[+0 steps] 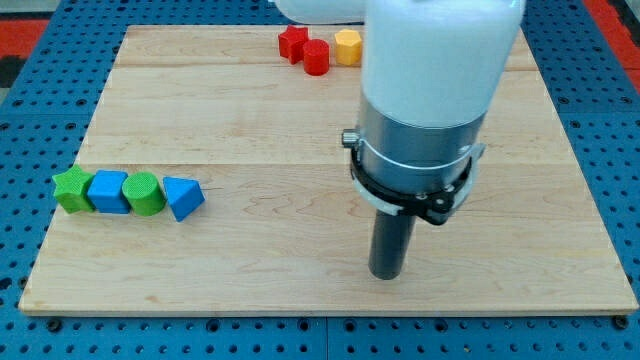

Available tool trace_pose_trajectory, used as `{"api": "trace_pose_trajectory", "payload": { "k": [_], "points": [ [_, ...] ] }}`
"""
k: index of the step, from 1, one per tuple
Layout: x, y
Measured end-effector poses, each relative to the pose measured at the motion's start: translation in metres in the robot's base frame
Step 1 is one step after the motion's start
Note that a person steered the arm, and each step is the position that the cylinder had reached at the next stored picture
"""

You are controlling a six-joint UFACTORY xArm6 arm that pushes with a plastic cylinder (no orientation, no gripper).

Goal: Move your arm towards the top left

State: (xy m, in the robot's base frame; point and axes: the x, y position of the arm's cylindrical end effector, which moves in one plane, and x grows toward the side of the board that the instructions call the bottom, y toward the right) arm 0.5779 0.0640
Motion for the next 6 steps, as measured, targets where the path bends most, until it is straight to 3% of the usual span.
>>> {"api": "trace_pose_trajectory", "payload": {
  "k": [2, 3, 4, 5, 6],
  "points": [
    [0.0, 0.023],
    [-0.002, 0.112],
    [-0.035, 0.226],
    [-0.063, 0.281],
    [-0.066, 0.282]
  ]
}}
